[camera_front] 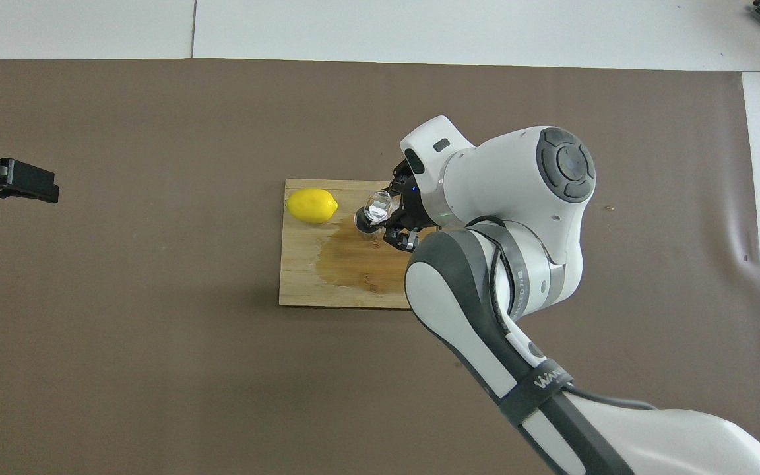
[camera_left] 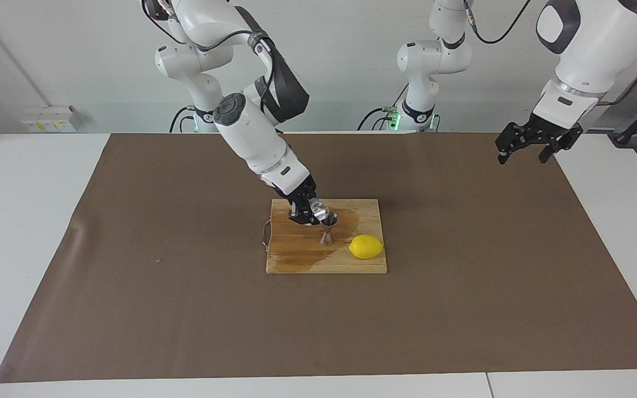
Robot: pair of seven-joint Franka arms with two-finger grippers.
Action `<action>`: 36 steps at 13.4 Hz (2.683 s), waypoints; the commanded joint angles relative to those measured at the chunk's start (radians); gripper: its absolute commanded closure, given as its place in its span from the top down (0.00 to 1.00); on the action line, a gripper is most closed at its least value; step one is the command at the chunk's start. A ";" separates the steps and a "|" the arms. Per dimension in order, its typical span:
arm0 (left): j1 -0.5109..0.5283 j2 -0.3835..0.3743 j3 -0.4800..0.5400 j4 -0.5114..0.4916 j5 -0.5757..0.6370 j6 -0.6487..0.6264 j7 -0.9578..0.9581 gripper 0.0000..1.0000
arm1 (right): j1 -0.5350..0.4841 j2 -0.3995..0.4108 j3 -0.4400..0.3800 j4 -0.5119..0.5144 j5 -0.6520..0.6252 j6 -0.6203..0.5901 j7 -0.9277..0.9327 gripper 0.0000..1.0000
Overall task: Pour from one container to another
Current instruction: 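Tilt the clear glass with the right gripper over the silver cup, then hold the clear glass tilted over the silver cup to pour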
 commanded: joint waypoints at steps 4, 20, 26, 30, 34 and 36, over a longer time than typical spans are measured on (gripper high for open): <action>-0.009 -0.018 -0.013 -0.020 0.004 0.018 -0.143 1.00 | 0.023 0.001 -0.010 0.009 -0.081 -0.034 0.036 0.03; -0.012 -0.018 -0.014 -0.023 0.004 0.021 -0.134 1.00 | 0.055 0.001 -0.016 0.016 -0.212 -0.063 0.146 0.02; -0.010 -0.018 -0.014 -0.023 0.004 0.034 -0.117 1.00 | 0.057 0.003 -0.017 0.019 -0.222 -0.060 0.174 0.02; -0.009 -0.018 -0.014 -0.023 0.004 0.032 -0.119 1.00 | 0.057 0.006 -0.017 0.031 -0.227 -0.060 0.177 0.02; -0.004 -0.018 -0.014 -0.023 0.002 0.021 -0.120 1.00 | 0.057 0.007 -0.017 0.034 -0.233 -0.060 0.197 0.02; -0.007 -0.018 -0.013 -0.023 0.002 0.020 -0.120 1.00 | 0.057 0.009 -0.017 0.040 -0.235 -0.060 0.197 0.02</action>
